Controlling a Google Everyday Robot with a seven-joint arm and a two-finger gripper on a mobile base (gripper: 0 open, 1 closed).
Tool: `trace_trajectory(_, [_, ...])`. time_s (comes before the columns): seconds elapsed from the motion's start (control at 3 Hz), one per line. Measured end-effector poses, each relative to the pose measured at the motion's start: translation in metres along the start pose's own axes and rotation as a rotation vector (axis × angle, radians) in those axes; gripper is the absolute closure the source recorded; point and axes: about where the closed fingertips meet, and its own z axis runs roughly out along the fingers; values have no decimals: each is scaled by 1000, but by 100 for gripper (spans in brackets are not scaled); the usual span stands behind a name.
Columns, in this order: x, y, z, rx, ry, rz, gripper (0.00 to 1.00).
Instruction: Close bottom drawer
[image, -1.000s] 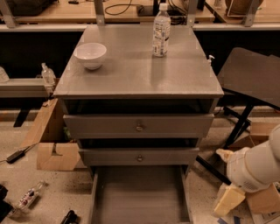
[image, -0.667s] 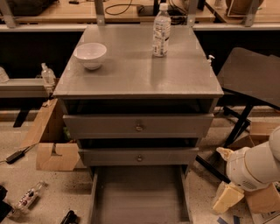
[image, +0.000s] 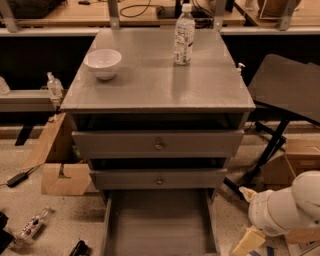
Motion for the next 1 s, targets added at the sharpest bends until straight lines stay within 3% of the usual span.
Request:
trace_trajectory(0.67, [84, 12, 144, -9, -56, 120, 42])
trace_trajectory(1.0, [117, 23, 198, -30, -23, 138, 65])
